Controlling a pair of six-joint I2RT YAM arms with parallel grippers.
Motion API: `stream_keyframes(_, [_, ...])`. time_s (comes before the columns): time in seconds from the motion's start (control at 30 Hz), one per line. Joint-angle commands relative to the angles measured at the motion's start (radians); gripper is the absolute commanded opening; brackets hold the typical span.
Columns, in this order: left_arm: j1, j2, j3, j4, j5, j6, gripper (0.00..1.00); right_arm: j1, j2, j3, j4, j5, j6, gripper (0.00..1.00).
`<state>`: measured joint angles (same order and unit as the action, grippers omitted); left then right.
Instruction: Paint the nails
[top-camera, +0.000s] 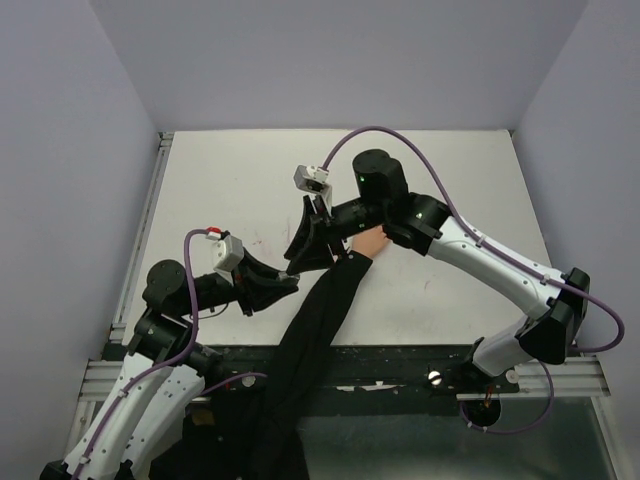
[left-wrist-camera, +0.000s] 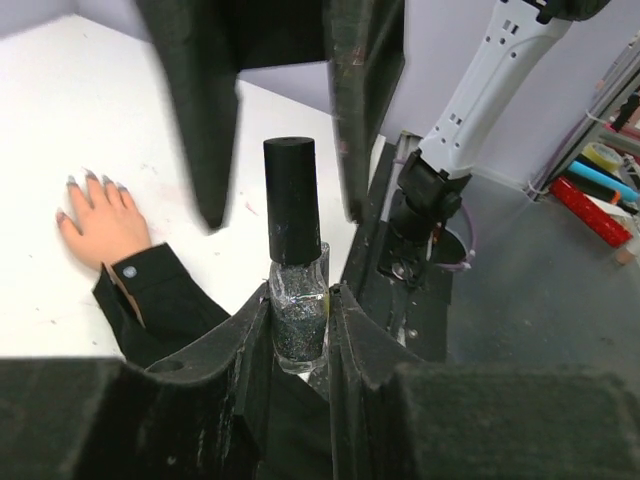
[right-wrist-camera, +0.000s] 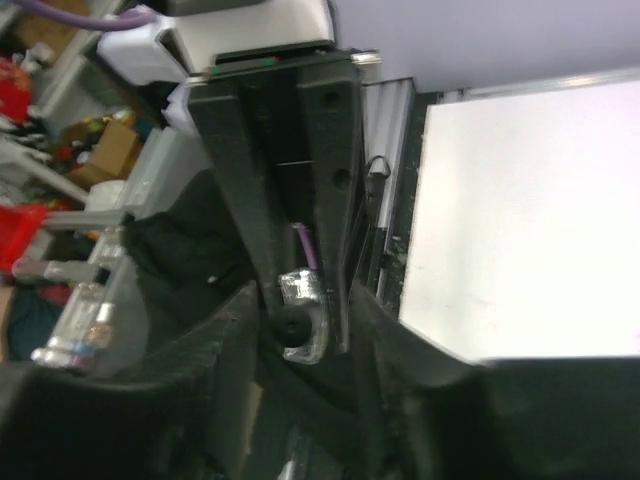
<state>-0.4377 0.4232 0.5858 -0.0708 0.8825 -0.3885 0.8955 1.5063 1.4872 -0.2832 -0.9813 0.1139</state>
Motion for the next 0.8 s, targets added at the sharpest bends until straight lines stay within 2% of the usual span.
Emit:
stream_keyframes(0.0, [-0.004, -0.03, 0.025, 0.007, -0.152, 0.085, 0.0, 0.014, -0.015, -0.01, 0.001, 0.13, 0.019, 0.7])
stream_keyframes(0.07, [-0.003, -0.047, 0.031, -0.033, -0.259, 0.115, 0.0, 0.014, -0.032, -0.018, 0.019, 0.246, 0.052, 0.85])
stream_keyframes(0.2, [-0.003, -0.09, 0.022, -0.056, -0.424, 0.146, 0.0, 0.013, -0.081, -0.042, 0.059, 0.525, 0.127, 0.88])
stream_keyframes(0.33, [-0.003, -0.119, 0.011, -0.069, -0.581, 0.154, 0.0, 0.014, -0.153, -0.126, 0.209, 0.644, 0.229, 0.88])
stream_keyframes(0.5, [-0.003, -0.11, 0.029, -0.139, -0.824, 0.151, 0.0, 0.04, -0.153, -0.188, 0.378, 0.745, 0.406, 0.75])
stream_keyframes(0.6, [-0.003, -0.106, 0.034, -0.155, -0.866, 0.148, 0.0, 0.088, -0.089, -0.138, 0.359, 0.84, 0.443, 0.67])
stream_keyframes(0.77, [-0.003, -0.103, 0.034, -0.158, -0.869, 0.143, 0.0, 0.144, 0.018, -0.064, 0.342, 0.882, 0.48, 0.61])
